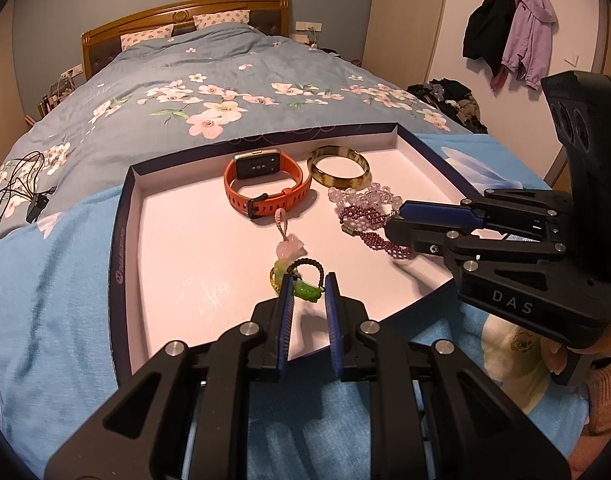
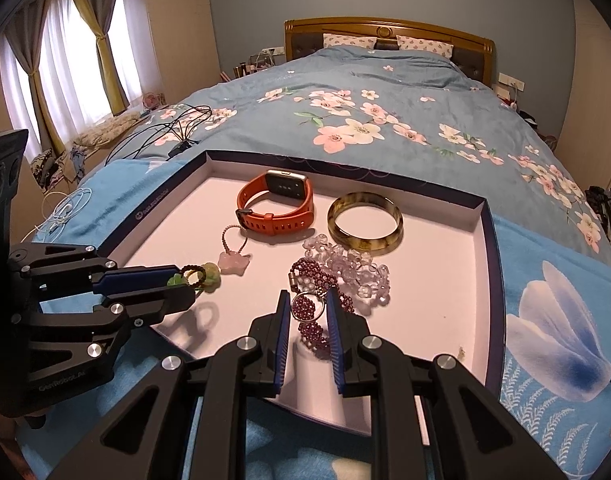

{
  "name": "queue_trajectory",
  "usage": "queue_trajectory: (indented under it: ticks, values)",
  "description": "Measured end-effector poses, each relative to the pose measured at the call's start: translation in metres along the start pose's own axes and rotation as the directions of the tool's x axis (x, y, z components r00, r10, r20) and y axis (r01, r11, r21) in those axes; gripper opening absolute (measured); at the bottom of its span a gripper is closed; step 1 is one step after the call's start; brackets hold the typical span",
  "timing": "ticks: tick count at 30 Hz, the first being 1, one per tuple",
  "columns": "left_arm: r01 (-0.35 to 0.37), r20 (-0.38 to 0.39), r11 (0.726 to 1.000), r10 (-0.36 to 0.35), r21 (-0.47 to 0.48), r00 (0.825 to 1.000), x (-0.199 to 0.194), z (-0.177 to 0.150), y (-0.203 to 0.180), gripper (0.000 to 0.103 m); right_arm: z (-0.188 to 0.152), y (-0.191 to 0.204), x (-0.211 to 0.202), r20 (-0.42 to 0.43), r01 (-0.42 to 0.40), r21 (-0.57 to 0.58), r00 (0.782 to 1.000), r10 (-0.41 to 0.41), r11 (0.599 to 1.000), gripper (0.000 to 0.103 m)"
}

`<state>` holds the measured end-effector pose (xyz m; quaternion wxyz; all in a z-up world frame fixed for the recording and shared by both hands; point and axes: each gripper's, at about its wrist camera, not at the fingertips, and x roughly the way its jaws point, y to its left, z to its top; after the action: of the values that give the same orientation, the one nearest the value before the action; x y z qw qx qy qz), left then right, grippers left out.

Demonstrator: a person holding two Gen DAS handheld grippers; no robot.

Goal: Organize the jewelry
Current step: 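Carry both rings over the box and lower them inside with both tools, then open both tools to release the rings into the box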

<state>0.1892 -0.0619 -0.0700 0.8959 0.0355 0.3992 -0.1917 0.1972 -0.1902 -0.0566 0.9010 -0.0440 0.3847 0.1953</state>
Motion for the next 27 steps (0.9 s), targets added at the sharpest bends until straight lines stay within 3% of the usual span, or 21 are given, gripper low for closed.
queue_trajectory:
  ticks: [17, 20, 25, 27]
  values:
    - [-0.001, 0.011, 1.0, 0.001, 0.003, 1.0, 0.001, 0.0, -0.001, 0.016, 0.0, -0.004, 0.003, -0.006, 0.001, 0.025, 1.0, 0.0, 1.0, 0.017]
    - [0.002, 0.026, 1.0, -0.002, 0.004, 1.0, -0.003, 0.0, -0.003, 0.026, -0.001, -0.004, 0.0, 0.002, -0.001, 0.028, 1.0, 0.001, 1.0, 0.018]
    - [0.003, 0.051, 1.0, -0.003, 0.016, 0.999, -0.012, -0.001, -0.006, 0.033, -0.002, -0.005, -0.007, 0.015, -0.011, 0.034, 1.0, 0.01, 0.999, 0.018]
    - [-0.002, 0.069, 1.0, 0.0, 0.02, 0.998, -0.018, -0.001, -0.007, 0.044, -0.003, -0.004, -0.014, 0.027, -0.015, 0.035, 1.0, 0.014, 0.999, 0.025]
